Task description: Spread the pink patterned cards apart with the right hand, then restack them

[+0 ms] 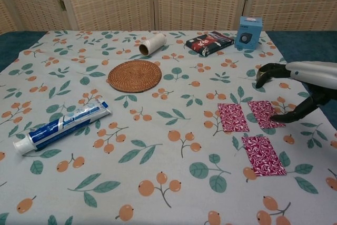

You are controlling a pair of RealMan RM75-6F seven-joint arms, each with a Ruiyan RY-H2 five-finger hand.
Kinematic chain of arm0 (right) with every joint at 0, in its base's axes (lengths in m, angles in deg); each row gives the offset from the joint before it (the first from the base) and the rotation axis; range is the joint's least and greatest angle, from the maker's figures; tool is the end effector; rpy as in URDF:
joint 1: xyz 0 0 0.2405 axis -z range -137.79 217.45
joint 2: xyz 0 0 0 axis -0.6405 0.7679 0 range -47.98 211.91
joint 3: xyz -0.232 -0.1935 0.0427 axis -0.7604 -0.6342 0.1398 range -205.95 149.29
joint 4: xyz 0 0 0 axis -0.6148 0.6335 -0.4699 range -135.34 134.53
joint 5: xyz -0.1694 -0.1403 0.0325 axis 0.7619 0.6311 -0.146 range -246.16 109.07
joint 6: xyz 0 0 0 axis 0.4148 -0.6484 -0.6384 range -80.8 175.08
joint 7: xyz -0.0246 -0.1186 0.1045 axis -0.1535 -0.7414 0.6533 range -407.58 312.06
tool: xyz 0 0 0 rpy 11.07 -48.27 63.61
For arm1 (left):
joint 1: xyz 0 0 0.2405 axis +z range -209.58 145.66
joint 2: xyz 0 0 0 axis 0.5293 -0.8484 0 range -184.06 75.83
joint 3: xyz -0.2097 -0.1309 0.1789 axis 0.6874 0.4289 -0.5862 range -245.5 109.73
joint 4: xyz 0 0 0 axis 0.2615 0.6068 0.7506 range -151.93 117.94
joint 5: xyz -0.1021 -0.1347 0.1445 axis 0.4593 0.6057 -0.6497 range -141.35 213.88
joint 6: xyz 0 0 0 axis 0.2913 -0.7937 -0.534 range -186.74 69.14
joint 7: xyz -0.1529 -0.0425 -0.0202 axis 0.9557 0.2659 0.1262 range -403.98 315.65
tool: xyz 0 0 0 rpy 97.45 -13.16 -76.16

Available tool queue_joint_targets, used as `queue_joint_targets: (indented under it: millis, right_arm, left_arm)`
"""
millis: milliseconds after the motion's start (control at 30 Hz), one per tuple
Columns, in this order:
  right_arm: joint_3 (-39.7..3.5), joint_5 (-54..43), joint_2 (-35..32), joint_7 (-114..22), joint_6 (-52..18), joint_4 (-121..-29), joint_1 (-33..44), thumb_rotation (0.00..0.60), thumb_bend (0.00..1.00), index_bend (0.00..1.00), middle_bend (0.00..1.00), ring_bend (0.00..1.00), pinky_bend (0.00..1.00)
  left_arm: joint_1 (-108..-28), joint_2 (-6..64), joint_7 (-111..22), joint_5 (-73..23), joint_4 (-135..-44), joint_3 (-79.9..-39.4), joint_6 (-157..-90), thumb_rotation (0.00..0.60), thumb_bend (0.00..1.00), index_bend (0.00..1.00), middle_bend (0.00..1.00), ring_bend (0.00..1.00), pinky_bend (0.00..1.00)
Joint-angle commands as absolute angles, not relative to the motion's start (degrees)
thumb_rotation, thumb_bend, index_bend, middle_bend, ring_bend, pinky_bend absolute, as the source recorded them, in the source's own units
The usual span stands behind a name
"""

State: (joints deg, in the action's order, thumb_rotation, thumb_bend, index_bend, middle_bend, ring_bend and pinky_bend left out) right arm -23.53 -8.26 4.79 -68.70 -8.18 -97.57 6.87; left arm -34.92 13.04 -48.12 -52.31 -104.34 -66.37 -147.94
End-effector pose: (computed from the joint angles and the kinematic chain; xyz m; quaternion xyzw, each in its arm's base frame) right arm -0.2516 -0.3306 0.0133 0.7277 -0.4508 0.2914 0.4269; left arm -0.3708 0.1852 0.1618 -0.6097 -0.3428 -0.3706 0.6111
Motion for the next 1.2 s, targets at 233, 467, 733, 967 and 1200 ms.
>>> queue_joint_targets:
  millis: [233, 467, 733, 967, 1200]
  right_arm:
    - [-21.39, -19.87, -0.52, -76.43, -6.74, -96.34, 2.03, 0.444, 0.27, 0.2, 0.05, 0.0, 0.0]
    - [-21.54, -23.29, -3.13, -79.31, -7.59, -94.8, 0.13, 0.443, 0.27, 0.2, 0.05, 0.0, 0.0]
    - [-21.9, -26.29, -4.91, -81.96, -7.96, -93.64, -1.81, 0.442, 0.27, 0.18, 0.05, 0.0, 0.0]
    - [-22.53, -28.55, -5.6, -84.96, -7.98, -92.9, -3.71, 0.445, 0.27, 0.16, 0.05, 0.0, 0.0]
    - [-23.07, -30.56, -6.31, -87.01, -8.15, -92.87, -5.2, 0.443, 0.27, 0.16, 0.04, 0.0, 0.0]
  left_arm:
    - [-34.35, 13.2, -46.96, -52.32, -103.38, -66.62, -148.5, 0.6, 0.28, 0.17, 0.13, 0.2, 0.0]
    - [-34.16, 13.48, -46.31, -52.23, -102.56, -66.77, -148.4, 0.6, 0.28, 0.17, 0.13, 0.2, 0.0]
    - [-34.2, 13.71, -45.93, -52.36, -102.07, -66.76, -148.34, 0.6, 0.28, 0.17, 0.13, 0.2, 0.0]
    - [-34.14, 13.8, -45.83, -52.28, -101.88, -66.74, -148.31, 0.6, 0.28, 0.17, 0.13, 0.2, 0.0]
    - [-34.12, 13.76, -45.7, -52.1, -101.8, -66.67, -148.19, 0.6, 0.28, 0.17, 0.13, 0.2, 0.0]
